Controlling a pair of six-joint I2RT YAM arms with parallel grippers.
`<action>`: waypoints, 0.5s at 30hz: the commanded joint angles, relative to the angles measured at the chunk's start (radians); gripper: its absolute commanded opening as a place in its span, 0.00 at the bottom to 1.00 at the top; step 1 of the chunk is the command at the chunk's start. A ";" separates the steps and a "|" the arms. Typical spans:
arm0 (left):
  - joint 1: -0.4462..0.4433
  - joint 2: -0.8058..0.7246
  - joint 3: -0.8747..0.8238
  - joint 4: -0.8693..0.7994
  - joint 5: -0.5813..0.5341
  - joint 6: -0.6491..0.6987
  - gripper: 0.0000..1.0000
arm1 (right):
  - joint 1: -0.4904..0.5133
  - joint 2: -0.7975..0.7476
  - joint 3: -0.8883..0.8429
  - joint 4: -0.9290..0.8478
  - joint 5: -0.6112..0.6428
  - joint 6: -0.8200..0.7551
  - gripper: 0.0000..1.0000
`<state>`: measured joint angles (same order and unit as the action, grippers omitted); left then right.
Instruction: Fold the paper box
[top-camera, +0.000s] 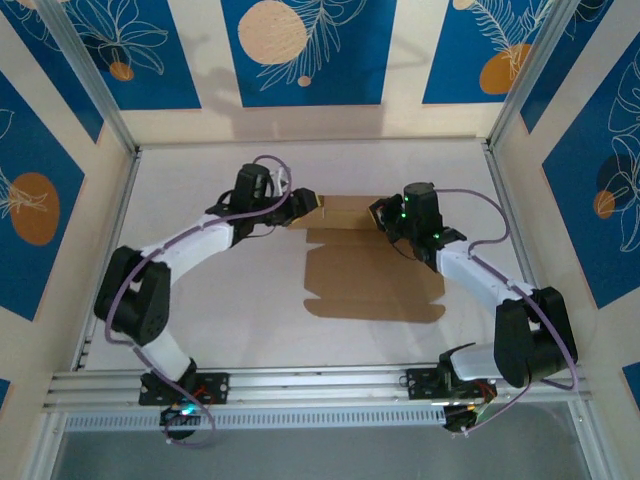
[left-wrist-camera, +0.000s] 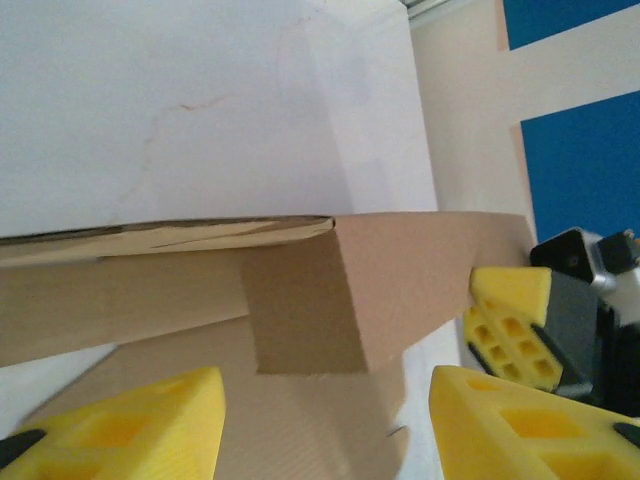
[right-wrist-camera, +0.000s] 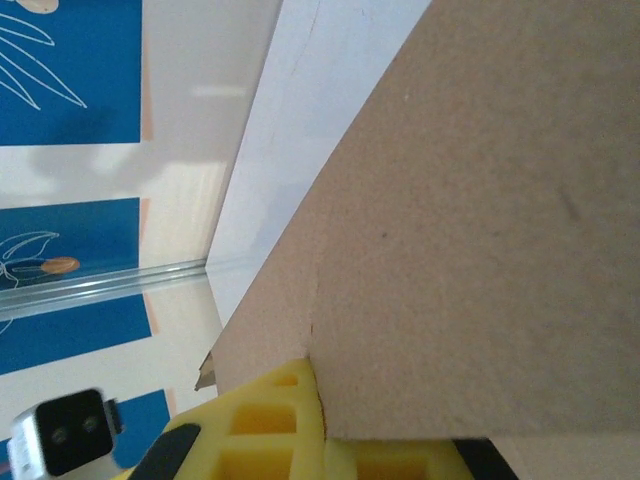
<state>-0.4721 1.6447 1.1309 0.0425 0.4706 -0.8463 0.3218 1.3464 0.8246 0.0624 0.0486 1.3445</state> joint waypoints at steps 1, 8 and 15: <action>0.025 -0.048 -0.084 -0.075 -0.054 0.102 0.56 | -0.015 0.020 0.023 -0.102 -0.026 -0.059 0.04; 0.005 0.026 -0.104 -0.099 -0.102 0.125 0.43 | -0.019 0.032 0.040 -0.119 -0.069 -0.065 0.04; -0.031 0.147 -0.031 -0.084 -0.170 0.107 0.55 | -0.039 0.063 0.074 -0.169 -0.049 -0.055 0.04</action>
<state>-0.4847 1.7504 1.0489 -0.0353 0.3325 -0.7456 0.2939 1.3750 0.8719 -0.0048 0.0002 1.3167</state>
